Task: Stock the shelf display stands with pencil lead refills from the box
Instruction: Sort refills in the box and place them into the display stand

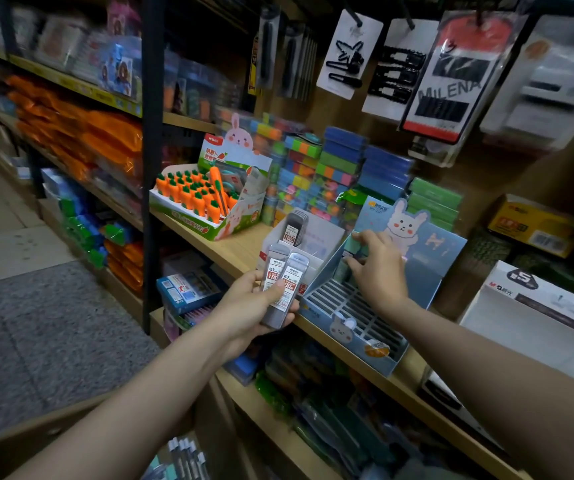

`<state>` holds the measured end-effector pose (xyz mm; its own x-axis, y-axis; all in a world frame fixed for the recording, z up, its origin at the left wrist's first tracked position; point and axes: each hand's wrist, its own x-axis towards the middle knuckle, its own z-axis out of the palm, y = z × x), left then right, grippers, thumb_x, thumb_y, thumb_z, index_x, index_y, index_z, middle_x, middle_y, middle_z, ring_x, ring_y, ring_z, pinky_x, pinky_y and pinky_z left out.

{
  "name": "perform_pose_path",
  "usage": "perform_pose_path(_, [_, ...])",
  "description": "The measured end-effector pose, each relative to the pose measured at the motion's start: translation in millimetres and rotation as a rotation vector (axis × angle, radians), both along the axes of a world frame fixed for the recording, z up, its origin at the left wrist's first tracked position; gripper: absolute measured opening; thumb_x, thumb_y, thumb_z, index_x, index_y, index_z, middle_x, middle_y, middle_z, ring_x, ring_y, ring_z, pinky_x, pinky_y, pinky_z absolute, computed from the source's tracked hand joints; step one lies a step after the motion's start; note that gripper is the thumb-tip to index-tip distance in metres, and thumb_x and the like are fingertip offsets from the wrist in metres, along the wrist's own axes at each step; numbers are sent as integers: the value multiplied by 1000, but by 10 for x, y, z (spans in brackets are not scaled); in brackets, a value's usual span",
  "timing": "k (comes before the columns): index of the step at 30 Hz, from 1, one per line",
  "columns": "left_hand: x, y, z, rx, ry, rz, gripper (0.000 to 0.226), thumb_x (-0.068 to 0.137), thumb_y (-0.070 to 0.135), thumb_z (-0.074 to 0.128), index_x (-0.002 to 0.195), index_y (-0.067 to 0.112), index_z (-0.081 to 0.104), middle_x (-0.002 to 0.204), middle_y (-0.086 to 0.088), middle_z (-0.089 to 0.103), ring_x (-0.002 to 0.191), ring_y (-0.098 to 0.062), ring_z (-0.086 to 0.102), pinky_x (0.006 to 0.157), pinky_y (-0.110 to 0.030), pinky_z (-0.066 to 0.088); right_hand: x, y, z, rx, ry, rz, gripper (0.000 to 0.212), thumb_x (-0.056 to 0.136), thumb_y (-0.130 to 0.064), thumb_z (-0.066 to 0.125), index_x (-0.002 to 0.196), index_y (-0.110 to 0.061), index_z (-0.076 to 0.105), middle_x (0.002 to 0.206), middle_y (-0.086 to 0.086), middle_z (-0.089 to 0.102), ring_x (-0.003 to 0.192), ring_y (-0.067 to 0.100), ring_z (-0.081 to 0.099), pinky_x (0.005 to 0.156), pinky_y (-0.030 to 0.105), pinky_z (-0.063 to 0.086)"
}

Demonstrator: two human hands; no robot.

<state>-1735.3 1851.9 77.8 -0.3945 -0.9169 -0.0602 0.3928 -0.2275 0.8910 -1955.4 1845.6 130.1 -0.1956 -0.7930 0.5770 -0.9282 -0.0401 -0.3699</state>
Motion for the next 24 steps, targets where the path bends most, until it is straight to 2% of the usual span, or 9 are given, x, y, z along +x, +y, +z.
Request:
perform_pose_path(3, [0,23,-7,-6,14,-15,28,92,19,63,118,14,54,95,-11,75,85,-21,74,66,-32,57,36,66,56,-17,-32,2,39,92,-21,66,129,-15,58,126,4,49,103,23,60,95,42,50])
perform_pose_path(6, [18,47,-4,-21,42,-28,29,92,18,63,120,14,53,97,-11,75,87,-22,73,68,-33,58,178,198,183,-127,-79,141,44,95,-21,61,137,-23,51,120,-2,45,86,7,59,80,18,52])
perform_pose_path(7, [27,56,4,-34,51,-36,29,92,18,62,120,15,53,99,-11,74,89,-23,73,70,-34,58,259,250,229,-135,-87,207,43,95,-23,59,137,-23,51,115,-5,47,84,4,58,75,14,52])
perform_pose_path(9, [50,85,35,-69,69,-61,28,93,18,61,120,17,54,102,-10,74,90,-23,73,72,-35,59,425,342,289,-3,-94,323,39,95,-32,57,133,-23,56,107,-10,56,85,-2,60,75,15,55])
perform_pose_path(12, [89,129,90,-127,67,-88,26,95,18,58,120,21,55,103,-7,74,90,-20,73,74,-34,59,607,413,314,272,-163,407,36,94,-37,60,127,-25,62,106,-8,70,77,2,68,73,27,60])
perform_pose_path(15, [134,150,104,-152,44,-93,25,96,20,56,121,22,56,100,-5,74,87,-17,72,76,-35,59,693,413,331,277,-264,439,22,93,-24,65,115,-24,69,93,-2,75,72,8,72,76,35,60])
perform_pose_path(17, [166,154,93,-164,17,-97,24,97,22,55,121,21,57,99,-5,74,88,-17,72,77,-36,58,723,403,342,273,-291,464,21,92,-21,66,113,-25,71,91,-3,75,73,10,73,78,38,60])
perform_pose_path(21, [218,148,81,-171,-20,-130,19,98,30,53,115,30,61,107,-6,72,95,-20,71,75,-34,56,742,383,359,279,-264,488,21,90,-23,69,106,-36,68,85,-7,75,70,7,72,72,29,60])
perform_pose_path(24, [239,143,69,-143,-60,-176,17,98,33,51,107,37,65,103,-4,73,92,-18,71,74,-34,56,762,365,352,294,-257,483,27,89,-23,70,115,-28,68,79,-18,70,66,3,71,60,13,54])
